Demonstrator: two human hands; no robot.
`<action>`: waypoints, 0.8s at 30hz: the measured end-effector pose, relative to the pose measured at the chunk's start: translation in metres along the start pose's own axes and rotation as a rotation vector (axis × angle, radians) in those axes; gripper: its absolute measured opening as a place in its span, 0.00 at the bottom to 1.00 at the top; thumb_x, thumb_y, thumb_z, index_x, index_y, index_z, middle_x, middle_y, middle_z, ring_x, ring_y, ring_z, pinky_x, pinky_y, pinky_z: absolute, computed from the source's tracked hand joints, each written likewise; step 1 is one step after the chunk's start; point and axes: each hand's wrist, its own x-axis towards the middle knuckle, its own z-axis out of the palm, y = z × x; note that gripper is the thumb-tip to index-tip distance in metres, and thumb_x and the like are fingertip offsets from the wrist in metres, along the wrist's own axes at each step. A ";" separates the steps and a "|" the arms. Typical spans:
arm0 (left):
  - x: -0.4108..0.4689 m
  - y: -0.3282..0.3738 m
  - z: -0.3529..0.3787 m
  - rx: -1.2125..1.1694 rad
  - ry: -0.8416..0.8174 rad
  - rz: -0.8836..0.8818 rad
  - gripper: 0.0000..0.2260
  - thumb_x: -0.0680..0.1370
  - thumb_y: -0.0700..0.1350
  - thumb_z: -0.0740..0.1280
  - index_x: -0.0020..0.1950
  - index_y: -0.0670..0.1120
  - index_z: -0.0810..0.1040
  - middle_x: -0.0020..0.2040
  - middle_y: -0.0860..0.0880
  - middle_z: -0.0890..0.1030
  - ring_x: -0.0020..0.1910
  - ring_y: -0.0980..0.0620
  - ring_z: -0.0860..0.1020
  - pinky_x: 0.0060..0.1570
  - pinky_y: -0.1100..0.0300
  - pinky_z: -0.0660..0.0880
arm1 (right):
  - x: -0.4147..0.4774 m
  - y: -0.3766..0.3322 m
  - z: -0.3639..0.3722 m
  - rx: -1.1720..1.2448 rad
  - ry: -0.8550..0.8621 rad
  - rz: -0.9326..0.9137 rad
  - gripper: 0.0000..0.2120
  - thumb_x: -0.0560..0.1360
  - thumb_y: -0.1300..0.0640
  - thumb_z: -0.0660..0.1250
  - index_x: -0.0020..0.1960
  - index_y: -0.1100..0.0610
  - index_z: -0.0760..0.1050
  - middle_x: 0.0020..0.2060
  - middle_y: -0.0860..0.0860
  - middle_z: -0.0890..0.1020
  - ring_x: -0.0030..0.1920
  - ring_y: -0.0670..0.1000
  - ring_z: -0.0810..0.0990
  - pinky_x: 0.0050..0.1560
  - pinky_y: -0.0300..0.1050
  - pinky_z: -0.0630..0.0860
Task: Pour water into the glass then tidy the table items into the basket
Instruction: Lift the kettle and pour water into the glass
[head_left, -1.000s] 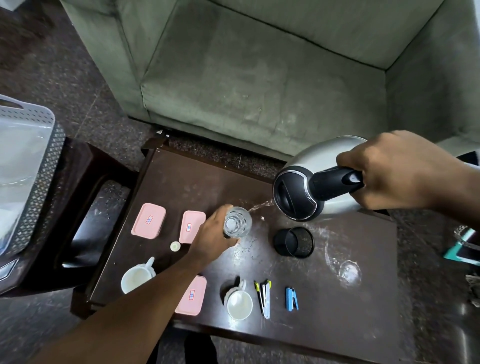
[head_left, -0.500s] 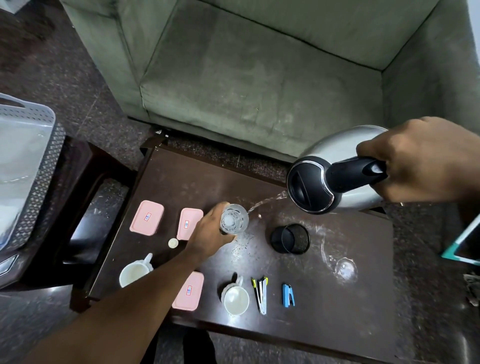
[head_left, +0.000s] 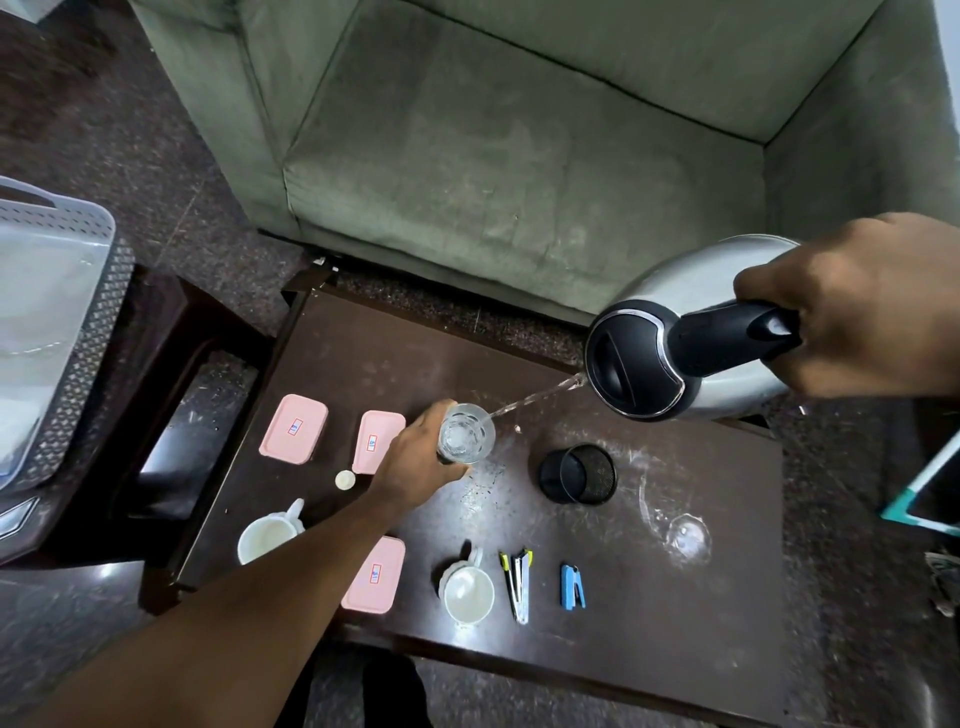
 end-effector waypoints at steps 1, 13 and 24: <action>0.000 0.000 0.000 0.001 -0.003 -0.002 0.39 0.66 0.47 0.82 0.72 0.56 0.67 0.66 0.53 0.80 0.60 0.48 0.79 0.60 0.56 0.75 | 0.000 0.000 -0.001 -0.006 -0.004 0.001 0.08 0.58 0.50 0.59 0.32 0.51 0.62 0.22 0.47 0.67 0.21 0.57 0.70 0.26 0.40 0.69; -0.002 0.002 -0.003 -0.004 0.011 -0.007 0.36 0.66 0.46 0.81 0.71 0.54 0.69 0.65 0.51 0.80 0.61 0.46 0.79 0.60 0.52 0.76 | 0.002 -0.006 -0.014 -0.032 0.013 -0.011 0.09 0.59 0.52 0.60 0.33 0.50 0.60 0.22 0.47 0.67 0.22 0.56 0.70 0.26 0.41 0.69; -0.003 0.003 -0.003 -0.007 0.008 -0.003 0.37 0.67 0.45 0.81 0.72 0.51 0.70 0.66 0.50 0.81 0.62 0.44 0.79 0.61 0.53 0.75 | 0.006 -0.011 -0.014 -0.053 -0.026 -0.018 0.06 0.59 0.48 0.55 0.33 0.49 0.61 0.22 0.46 0.67 0.21 0.55 0.70 0.27 0.39 0.69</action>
